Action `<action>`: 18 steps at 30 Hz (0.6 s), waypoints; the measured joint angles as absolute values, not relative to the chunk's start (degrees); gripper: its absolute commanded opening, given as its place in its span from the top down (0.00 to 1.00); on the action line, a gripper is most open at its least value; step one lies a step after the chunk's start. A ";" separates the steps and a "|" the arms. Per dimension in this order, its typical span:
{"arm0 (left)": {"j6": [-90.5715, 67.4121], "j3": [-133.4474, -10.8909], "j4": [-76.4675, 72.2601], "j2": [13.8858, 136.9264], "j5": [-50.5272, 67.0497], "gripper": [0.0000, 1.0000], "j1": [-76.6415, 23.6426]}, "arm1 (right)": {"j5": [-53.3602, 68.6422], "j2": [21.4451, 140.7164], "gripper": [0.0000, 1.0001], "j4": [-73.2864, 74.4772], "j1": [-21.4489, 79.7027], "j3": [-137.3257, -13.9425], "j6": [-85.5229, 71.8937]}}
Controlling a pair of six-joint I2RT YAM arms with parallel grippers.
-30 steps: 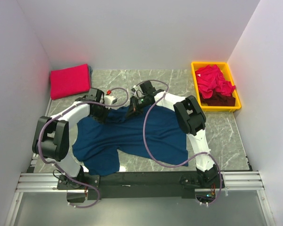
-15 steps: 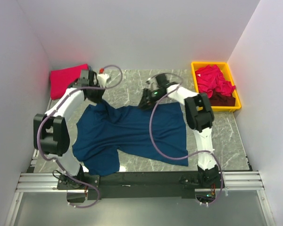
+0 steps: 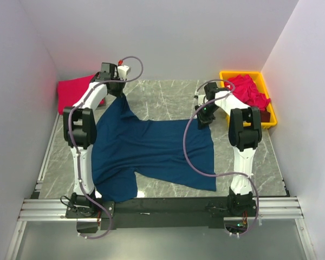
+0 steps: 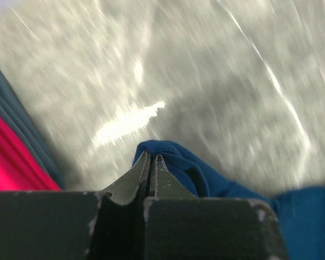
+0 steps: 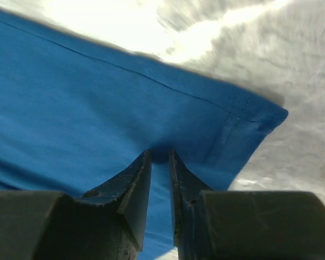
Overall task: Fold and stack the t-shirts
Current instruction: Flatten the tshirt out
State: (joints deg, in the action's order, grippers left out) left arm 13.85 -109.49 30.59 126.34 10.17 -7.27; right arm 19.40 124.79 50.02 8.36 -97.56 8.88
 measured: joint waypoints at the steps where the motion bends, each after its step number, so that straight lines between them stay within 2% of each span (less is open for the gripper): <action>1: 13.54 -111.70 30.46 127.92 10.04 0.99 -7.09 | 18.13 125.10 0.73 50.39 8.47 -97.45 9.54; 5: 11.27 -116.31 27.94 132.20 8.84 0.97 -6.35 | 13.67 126.63 0.73 51.40 8.82 -99.68 11.11; 6: 10.72 -116.57 27.22 132.81 8.34 0.85 -6.20 | 12.62 127.09 0.73 51.51 8.91 -100.64 11.31; 8: 9.58 -117.51 26.59 133.97 7.64 0.72 -5.76 | 10.11 128.27 0.73 51.62 9.10 -102.91 11.66; 9: 8.67 -118.43 26.39 134.78 7.64 0.61 -5.48 | 8.80 128.88 0.73 51.55 9.13 -104.03 11.77; 11: 6.68 -120.03 25.87 135.83 7.99 0.56 -4.78 | 6.33 129.82 0.73 51.09 9.13 -105.80 11.94; 12: 5.50 -120.16 25.74 136.00 8.82 0.47 -4.14 | 5.04 130.02 0.72 50.50 9.13 -106.08 12.12; 14: 3.64 -119.46 25.02 135.44 11.11 0.45 -2.70 | 3.57 130.10 0.69 49.89 9.13 -106.13 12.40; 18: 1.08 -108.95 23.75 128.57 15.40 0.44 0.82 | 3.11 129.97 0.68 49.21 9.13 -106.04 12.67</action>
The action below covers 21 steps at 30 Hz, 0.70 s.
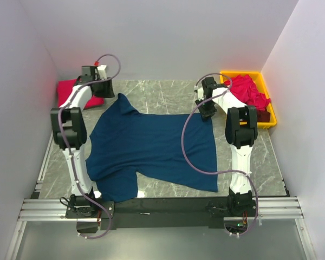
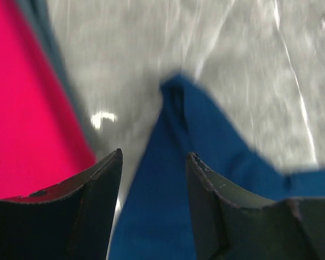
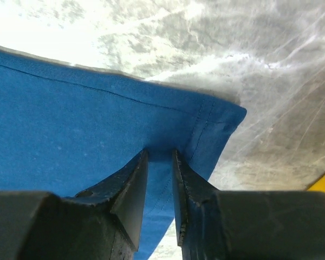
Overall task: Fold and stack the t-shirts
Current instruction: Flatten the tshirt out
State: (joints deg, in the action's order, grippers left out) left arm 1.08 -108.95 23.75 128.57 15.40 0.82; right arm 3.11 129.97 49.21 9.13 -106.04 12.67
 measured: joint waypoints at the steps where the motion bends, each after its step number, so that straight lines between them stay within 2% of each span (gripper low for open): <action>1: 0.78 -107.33 24.08 127.39 15.99 0.44 1.34 | 3.46 129.82 0.67 48.75 9.13 -105.89 12.64; 5: -2.24 -100.18 25.17 120.36 20.38 0.37 2.52 | 4.80 129.05 0.68 47.90 9.13 -105.82 12.16; 11: -9.54 -96.23 24.77 118.87 22.79 0.44 -0.14 | 6.63 128.99 0.68 47.99 9.13 -108.05 11.35; 16: -14.68 -95.98 25.17 121.36 20.16 0.57 -2.37 | 7.20 128.97 0.68 47.97 9.13 -108.20 10.90; 21: -17.61 -96.01 25.41 122.87 16.60 0.56 -3.86 | 7.25 128.95 0.68 47.90 9.13 -108.20 10.37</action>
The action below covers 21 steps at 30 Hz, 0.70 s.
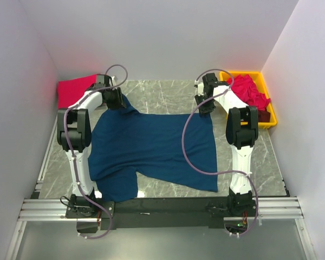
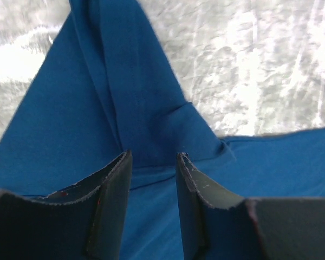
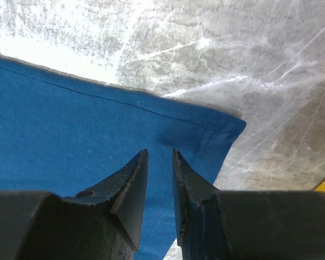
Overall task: Fold and stack the t-shirts
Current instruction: Flatten the tshirt out
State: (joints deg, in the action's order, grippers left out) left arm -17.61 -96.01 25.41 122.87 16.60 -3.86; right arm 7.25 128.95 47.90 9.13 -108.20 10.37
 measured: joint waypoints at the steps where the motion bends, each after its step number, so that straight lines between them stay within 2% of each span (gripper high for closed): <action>1: -18.11 -96.01 25.56 123.28 15.94 0.56 -4.14 | 7.25 128.97 0.68 47.86 9.13 -108.20 10.33; 5: -19.64 -95.66 26.06 124.38 13.04 0.53 -4.80 | 7.35 128.97 0.68 47.81 9.13 -108.20 10.31; 15: -22.20 -93.86 26.20 124.40 9.78 0.55 -5.28 | 7.60 128.97 0.68 47.75 9.13 -108.20 10.15; 16: -22.26 -93.86 26.20 124.40 9.72 0.57 -5.32 | 7.62 128.97 0.69 47.75 9.13 -108.20 10.11; 17: -22.37 -93.86 26.17 124.40 9.74 0.65 -5.37 | 7.60 128.97 0.69 47.72 9.13 -108.20 10.11; 19: -22.96 -93.86 26.17 124.40 9.87 0.73 -5.48 | 7.60 128.97 0.69 47.72 9.13 -108.20 10.11; 20: -23.22 -93.86 26.17 124.40 10.15 0.86 -5.50 | 7.60 128.97 0.69 47.70 9.13 -108.20 10.11; 21: -23.55 -93.86 26.15 124.40 10.46 0.91 -5.56 | 7.60 128.97 0.70 47.68 9.13 -108.20 10.11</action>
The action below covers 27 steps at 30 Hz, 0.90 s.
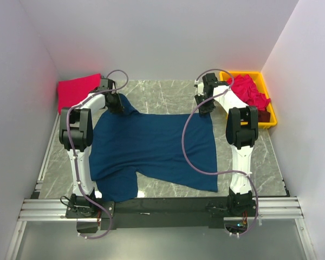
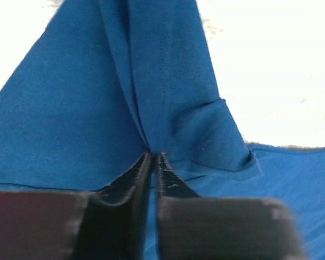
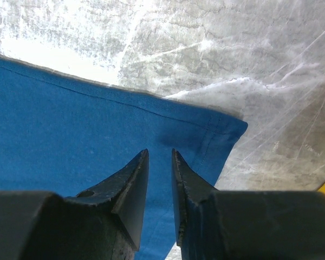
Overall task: Fold and stack the t-shirts
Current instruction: Flatten the tshirt out
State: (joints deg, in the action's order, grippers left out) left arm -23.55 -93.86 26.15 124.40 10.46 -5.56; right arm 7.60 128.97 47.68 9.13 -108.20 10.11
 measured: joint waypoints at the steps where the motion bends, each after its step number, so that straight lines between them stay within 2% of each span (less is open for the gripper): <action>1: -23.57 -93.89 26.17 124.40 10.72 0.99 -5.61 | 7.60 128.97 0.70 47.66 9.13 -108.20 10.11; 7: -23.57 -95.83 26.22 124.68 11.97 1.00 -5.87 | 7.31 128.97 0.72 47.59 9.13 -108.20 10.13; 14: -23.14 -104.97 22.63 127.59 14.70 1.00 -7.92 | 6.66 128.97 0.72 47.53 9.13 -108.20 10.11; 15: -23.05 -106.21 21.41 128.44 15.64 0.96 -8.40 | 6.63 128.97 0.72 47.53 9.13 -108.20 10.11; 16: -22.94 -107.31 20.16 129.34 16.67 0.74 -8.93 | 6.63 128.97 0.72 47.53 9.13 -108.20 10.11; 19: -22.11 -109.01 16.14 131.90 18.87 0.43 -10.15 | 6.63 128.97 0.71 47.53 9.13 -108.22 10.11; 22: -21.87 -109.16 13.34 133.29 19.70 0.37 -10.90 | 6.63 128.97 0.70 47.59 9.13 -108.22 10.11; 27: -20.60 -108.53 11.75 132.77 19.46 0.41 -10.37 | 6.92 128.35 0.69 47.66 9.13 -108.07 10.39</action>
State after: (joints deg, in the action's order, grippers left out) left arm -20.60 -108.53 11.75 132.77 19.46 -10.37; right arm 6.92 128.35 47.66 9.13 -108.07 10.39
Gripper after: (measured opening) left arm 0.610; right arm 0.304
